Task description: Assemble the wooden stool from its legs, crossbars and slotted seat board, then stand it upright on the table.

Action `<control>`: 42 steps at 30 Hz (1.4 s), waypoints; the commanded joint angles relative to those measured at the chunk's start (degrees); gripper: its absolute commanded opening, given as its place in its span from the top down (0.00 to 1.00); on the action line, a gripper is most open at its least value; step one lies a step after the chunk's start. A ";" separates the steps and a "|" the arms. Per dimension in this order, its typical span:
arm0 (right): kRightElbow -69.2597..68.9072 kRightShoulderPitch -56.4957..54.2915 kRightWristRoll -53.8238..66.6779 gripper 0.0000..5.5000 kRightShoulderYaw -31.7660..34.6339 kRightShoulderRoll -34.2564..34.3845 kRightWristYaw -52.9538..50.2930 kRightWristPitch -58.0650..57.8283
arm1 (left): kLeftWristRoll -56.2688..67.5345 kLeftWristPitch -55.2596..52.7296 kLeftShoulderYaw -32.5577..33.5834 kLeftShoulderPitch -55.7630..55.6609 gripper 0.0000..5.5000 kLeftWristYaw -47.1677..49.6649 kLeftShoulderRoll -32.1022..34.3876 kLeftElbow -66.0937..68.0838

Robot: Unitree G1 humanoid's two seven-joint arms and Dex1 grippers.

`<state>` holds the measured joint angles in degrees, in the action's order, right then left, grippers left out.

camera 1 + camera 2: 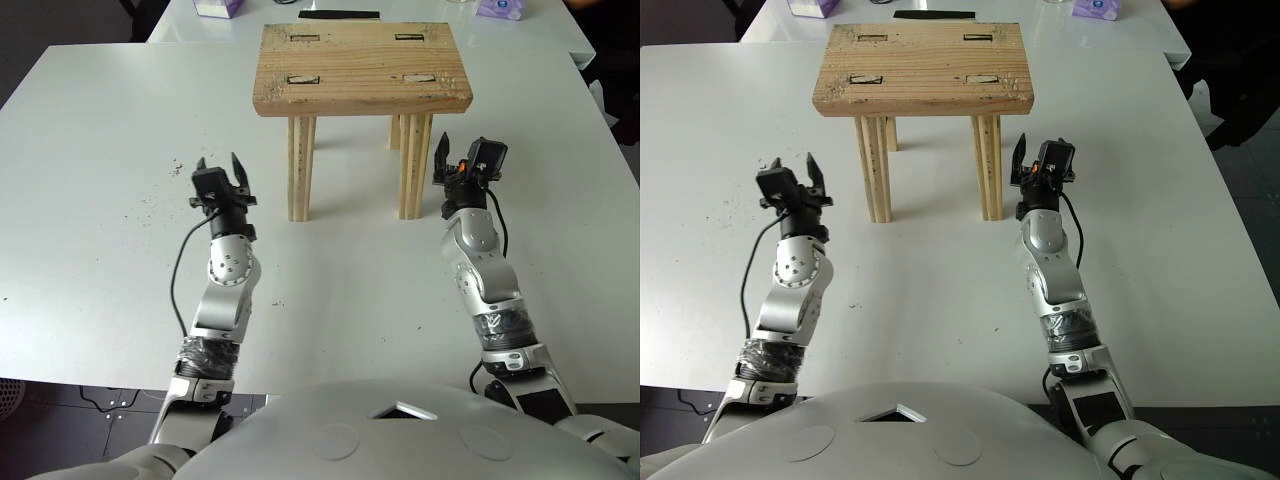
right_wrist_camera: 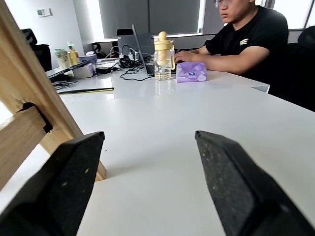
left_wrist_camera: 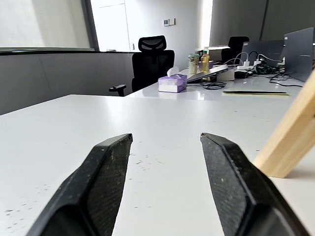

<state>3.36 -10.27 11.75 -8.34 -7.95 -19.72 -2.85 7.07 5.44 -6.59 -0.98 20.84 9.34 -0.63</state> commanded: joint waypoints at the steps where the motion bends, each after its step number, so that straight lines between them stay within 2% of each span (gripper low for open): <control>1: 2.96 -1.82 -2.52 0.38 1.72 2.00 2.22 -0.37 | 1.12 -0.99 0.69 -0.29 0.53 -4.83 -2.92 0.75; 8: 3.84 -4.80 -5.30 0.38 3.25 2.70 6.91 -2.60 | 1.03 -5.39 4.39 -1.87 0.53 -6.75 -5.58 0.44; 14: 9.65 -9.26 -8.68 0.38 4.91 2.59 7.98 -0.63 | 0.67 -7.62 8.27 -8.17 0.53 -5.89 -7.70 5.82; 27: 19.02 -15.02 -9.99 0.38 8.18 5.27 9.37 6.08 | -4.30 -1.38 9.41 -16.00 0.53 -8.74 -7.10 17.01; 32: 20.18 -16.15 -10.66 0.38 9.16 5.68 9.47 5.76 | -4.39 -1.75 9.27 -16.70 0.53 -10.53 -7.23 15.62; 42: 24.04 -18.20 -12.12 0.38 9.72 5.74 10.03 7.56 | -6.24 2.91 11.33 -18.05 0.53 -8.03 -7.96 20.35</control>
<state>26.29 -26.66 -0.14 0.62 -2.52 -9.77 4.13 1.76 7.88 4.33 -17.55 12.04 1.64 18.28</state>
